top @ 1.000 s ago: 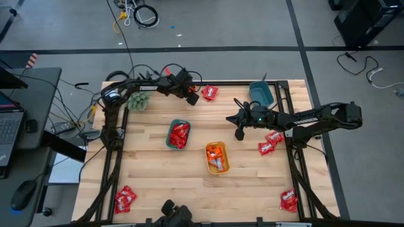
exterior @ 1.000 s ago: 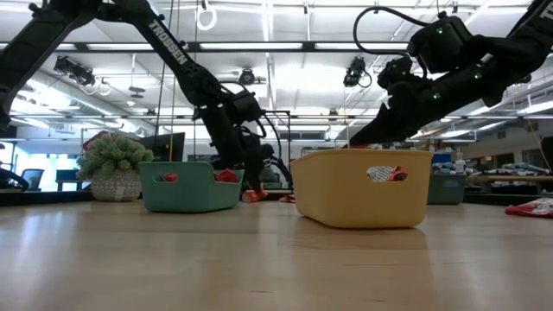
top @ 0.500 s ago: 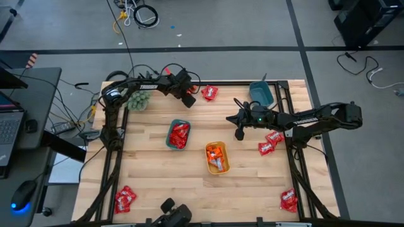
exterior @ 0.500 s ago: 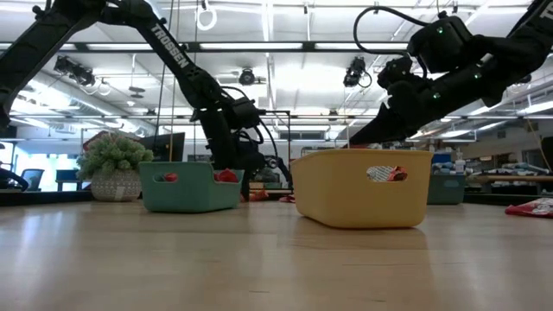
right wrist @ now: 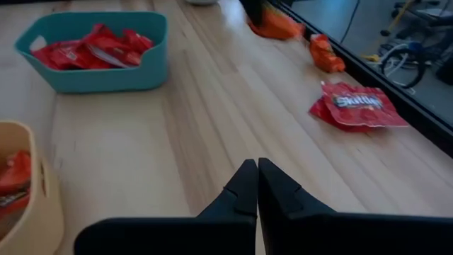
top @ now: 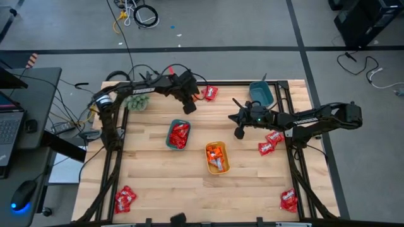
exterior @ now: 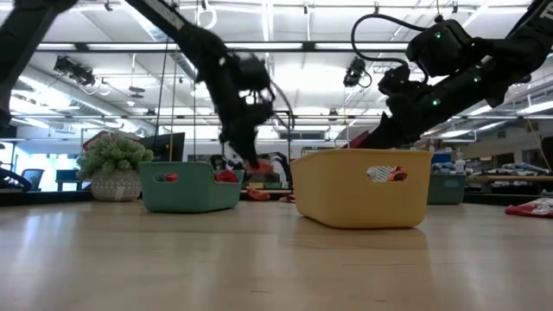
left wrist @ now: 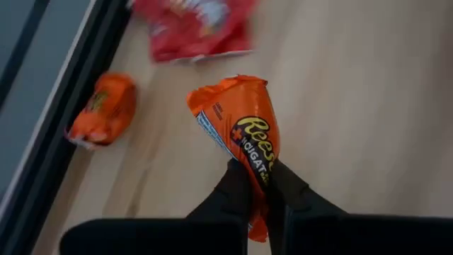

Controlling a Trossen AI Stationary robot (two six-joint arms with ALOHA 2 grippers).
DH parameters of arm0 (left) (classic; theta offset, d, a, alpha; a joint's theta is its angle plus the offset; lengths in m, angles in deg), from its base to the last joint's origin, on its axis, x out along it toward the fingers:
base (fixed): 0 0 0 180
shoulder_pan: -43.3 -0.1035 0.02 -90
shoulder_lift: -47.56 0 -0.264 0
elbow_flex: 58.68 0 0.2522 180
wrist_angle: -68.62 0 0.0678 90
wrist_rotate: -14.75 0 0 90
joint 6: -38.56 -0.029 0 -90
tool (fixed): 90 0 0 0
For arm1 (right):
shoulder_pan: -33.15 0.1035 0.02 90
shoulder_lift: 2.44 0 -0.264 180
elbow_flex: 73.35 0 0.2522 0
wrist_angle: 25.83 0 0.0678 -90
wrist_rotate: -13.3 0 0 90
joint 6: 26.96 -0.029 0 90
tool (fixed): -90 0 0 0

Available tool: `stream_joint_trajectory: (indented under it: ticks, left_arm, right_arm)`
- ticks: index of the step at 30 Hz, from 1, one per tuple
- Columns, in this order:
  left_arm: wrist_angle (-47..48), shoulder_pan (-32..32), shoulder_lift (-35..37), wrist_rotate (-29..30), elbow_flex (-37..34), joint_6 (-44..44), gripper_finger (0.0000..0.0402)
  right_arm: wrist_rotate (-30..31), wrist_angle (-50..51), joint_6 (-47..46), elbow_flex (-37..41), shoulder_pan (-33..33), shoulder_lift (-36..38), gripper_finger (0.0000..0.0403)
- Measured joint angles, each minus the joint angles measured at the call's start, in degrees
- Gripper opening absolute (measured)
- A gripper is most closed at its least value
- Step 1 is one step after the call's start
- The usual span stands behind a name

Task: Sort candy
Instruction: Put the orange candy into the yellow bin

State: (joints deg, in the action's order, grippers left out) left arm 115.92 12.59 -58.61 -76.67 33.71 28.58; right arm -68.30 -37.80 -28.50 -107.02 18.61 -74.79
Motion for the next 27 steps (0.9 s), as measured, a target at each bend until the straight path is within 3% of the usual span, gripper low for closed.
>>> stream_joint_trajectory:
  ticks: [7, 18, 27]
  left_arm:
    - [0.1, 11.0, 6.3, -4.6, -0.2, -0.4, 0.0018]
    - [-8.1, 30.3, 4.8, -6.6, -0.2, -1.4, 0.0018]
    - [-13.4, 35.4, -2.0, -7.8, -0.2, -2.6, 0.0019]
  right_arm:
    - [0.9, 0.1, -1.3, 0.0, -0.5, 0.0, 0.0000]
    - [1.0, -0.2, -1.9, 0.0, -0.7, 0.0, 0.0001]
    - [1.0, -0.7, -1.9, 0.0, -0.7, 0.0, 0.0002]
